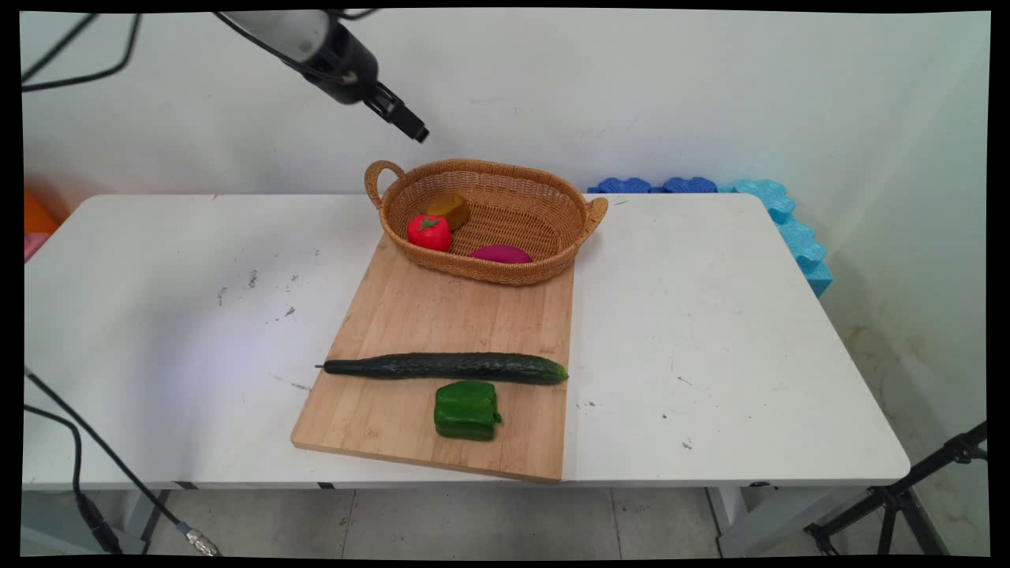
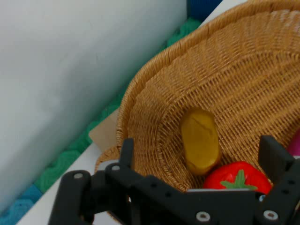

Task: Pick up the potato from the vegetable basket

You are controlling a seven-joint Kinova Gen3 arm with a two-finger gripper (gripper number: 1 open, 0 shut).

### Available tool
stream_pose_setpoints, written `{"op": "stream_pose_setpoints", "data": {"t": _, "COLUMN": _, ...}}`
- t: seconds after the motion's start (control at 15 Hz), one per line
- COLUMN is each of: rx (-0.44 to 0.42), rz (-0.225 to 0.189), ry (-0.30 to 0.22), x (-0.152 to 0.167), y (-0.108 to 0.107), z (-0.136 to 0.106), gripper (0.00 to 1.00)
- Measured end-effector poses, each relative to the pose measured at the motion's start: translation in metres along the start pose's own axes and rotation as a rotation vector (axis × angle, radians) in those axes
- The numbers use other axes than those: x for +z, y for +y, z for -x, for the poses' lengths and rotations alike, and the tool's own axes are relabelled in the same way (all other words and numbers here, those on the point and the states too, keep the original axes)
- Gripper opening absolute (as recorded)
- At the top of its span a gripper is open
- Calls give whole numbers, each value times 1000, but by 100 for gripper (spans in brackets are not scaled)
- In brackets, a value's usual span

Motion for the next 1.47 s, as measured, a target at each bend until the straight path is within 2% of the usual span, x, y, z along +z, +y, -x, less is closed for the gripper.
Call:
{"op": "stream_pose_setpoints", "data": {"t": 0.2, "rx": -23, "rz": 1, "ry": -52, "x": 33, "y": 2, "z": -7, "gripper": 100}}
{"op": "stream_pose_setpoints", "data": {"t": 0.47, "rx": -40, "rz": 15, "ry": -96, "x": 74, "y": 2, "z": -14, "gripper": 100}}
{"op": "stream_pose_setpoints", "data": {"t": 0.73, "rx": -48, "rz": 50, "ry": -148, "x": 105, "y": 1, "z": -18, "gripper": 100}}
{"op": "stream_pose_setpoints", "data": {"t": 1.07, "rx": -41, "rz": 99, "ry": -192, "x": 129, "y": -1, "z": -18, "gripper": 100}}
{"op": "stream_pose_setpoints", "data": {"t": 1.47, "rx": -35, "rz": 129, "ry": -231, "x": 150, "y": -8, "z": -15, "gripper": 100}}
